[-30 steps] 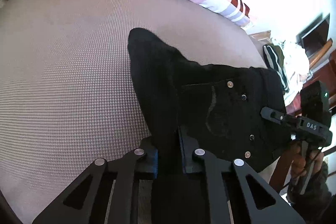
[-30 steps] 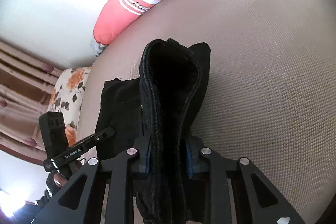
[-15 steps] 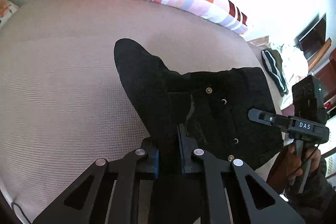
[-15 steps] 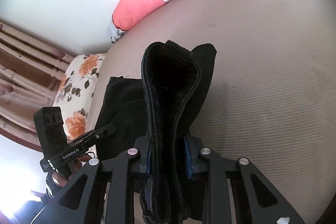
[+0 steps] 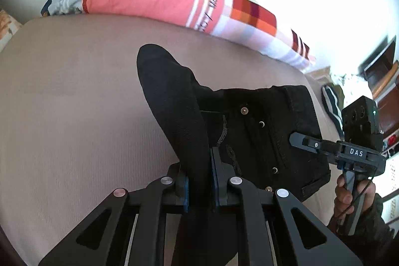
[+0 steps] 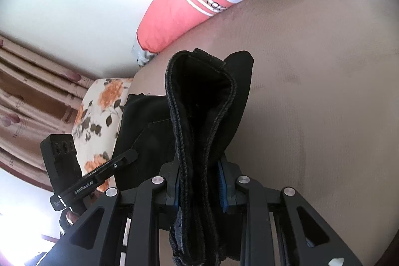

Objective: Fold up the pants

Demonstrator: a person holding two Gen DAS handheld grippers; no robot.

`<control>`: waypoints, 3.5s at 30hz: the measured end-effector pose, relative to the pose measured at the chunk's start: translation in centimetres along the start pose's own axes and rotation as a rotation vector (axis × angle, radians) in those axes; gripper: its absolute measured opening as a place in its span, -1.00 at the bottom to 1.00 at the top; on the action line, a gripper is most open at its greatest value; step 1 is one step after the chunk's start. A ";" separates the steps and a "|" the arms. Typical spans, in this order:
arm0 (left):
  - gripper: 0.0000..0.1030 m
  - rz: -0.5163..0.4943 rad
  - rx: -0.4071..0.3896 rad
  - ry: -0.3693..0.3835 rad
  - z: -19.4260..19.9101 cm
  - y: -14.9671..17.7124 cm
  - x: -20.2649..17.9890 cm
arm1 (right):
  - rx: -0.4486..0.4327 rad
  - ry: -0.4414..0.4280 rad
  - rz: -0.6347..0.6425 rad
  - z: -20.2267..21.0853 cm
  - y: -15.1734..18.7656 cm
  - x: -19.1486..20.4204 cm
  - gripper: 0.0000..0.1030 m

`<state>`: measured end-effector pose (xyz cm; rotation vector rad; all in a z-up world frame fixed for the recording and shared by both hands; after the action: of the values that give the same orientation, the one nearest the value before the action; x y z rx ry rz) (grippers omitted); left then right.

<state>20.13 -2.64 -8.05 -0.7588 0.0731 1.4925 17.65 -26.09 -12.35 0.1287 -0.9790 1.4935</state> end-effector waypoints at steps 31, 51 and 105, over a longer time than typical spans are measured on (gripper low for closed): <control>-0.03 0.008 -0.080 -0.203 -10.2 -9.8 8.1 | -0.014 0.276 0.097 -8.2 -9.2 -6.0 -0.17; 0.69 -0.063 -0.186 -0.369 3.7 2.2 3.6 | -0.120 0.540 0.353 1.1 0.8 7.2 0.80; 0.75 -0.122 -0.221 -0.474 5.1 11.5 4.8 | -0.116 0.625 0.374 1.1 10.3 11.0 0.95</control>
<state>8.21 2.80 -11.13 -0.5538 -0.4941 1.5422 5.95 -16.84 -10.03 -0.6035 -0.5896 1.6578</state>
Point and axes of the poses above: each gripper's, at about its wrist camera, not at the fingertips, and z roughly against the way its jaws point, x to its left, y to its underside, the point moved 5 cm from there along -z, roughly the way its jaws point, and after that the axes turned 10 degrees about z, right-handed, at the moved point
